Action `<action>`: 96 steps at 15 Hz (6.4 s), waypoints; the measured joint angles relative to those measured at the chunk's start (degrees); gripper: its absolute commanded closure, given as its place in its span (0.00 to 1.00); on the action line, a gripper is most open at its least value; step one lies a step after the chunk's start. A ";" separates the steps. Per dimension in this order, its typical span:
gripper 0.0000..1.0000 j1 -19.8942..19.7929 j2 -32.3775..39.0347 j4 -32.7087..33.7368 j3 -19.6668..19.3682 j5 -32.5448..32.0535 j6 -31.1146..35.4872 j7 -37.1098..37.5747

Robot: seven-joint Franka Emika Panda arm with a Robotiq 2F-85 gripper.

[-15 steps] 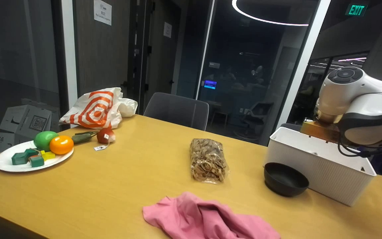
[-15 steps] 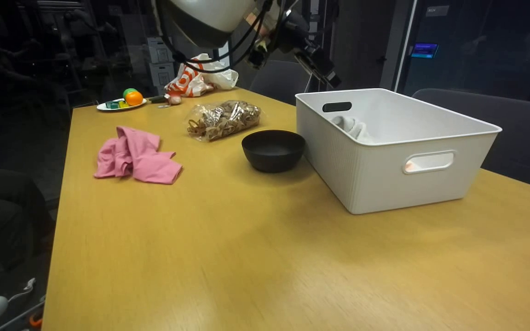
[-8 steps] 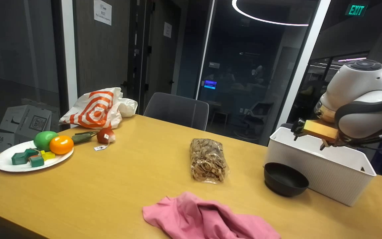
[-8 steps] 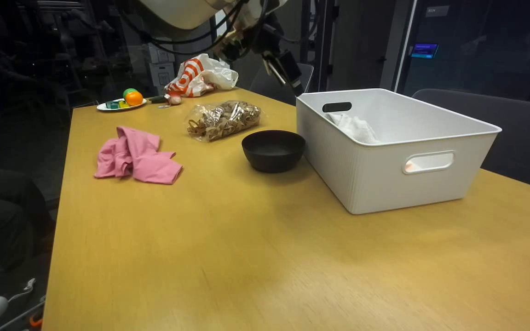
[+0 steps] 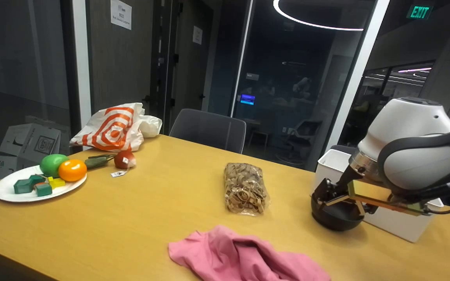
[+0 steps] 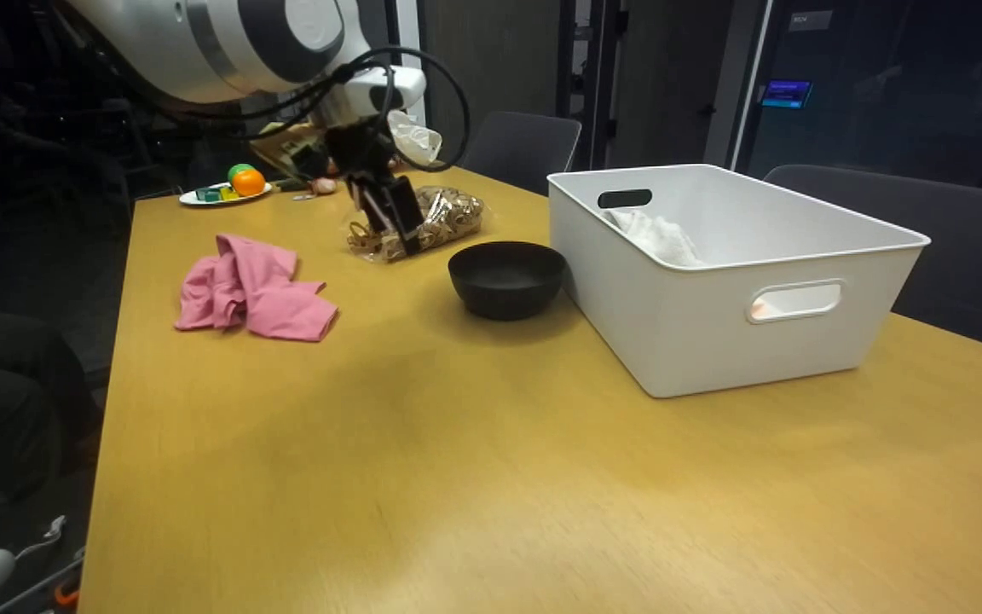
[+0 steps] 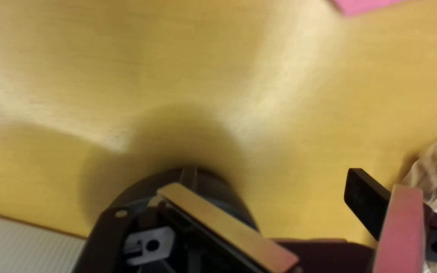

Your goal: Put all the pieces of cloth into the white basket

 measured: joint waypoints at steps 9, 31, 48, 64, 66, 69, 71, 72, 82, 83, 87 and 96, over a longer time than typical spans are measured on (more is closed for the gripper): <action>0.00 9.12 0.25 -2.66 7.21 16.92 -8.18 -23.86; 0.48 16.33 15.72 4.22 8.00 -4.24 2.68 -26.86; 0.91 11.81 1.82 6.54 4.73 -1.94 -18.41 -26.26; 0.92 -4.52 -8.33 11.61 1.78 -14.88 -9.96 1.41; 0.92 -5.40 -8.07 13.49 1.99 -19.61 -9.93 8.41; 0.92 -6.73 -6.14 17.10 1.99 -28.57 -9.93 19.52; 0.92 -7.35 -3.69 19.80 1.73 -35.98 -10.16 27.97; 0.92 -7.39 -2.31 21.12 1.42 -39.80 -10.52 32.29; 0.90 -3.22 8.54 30.96 -1.16 -60.00 -31.57 61.67; 0.90 -2.59 9.09 31.58 -1.15 -60.00 -33.32 62.49; 0.90 -0.78 10.66 34.05 -1.15 -59.98 -37.83 64.41; 0.27 0.02 12.83 38.51 -1.15 -55.26 -40.92 64.38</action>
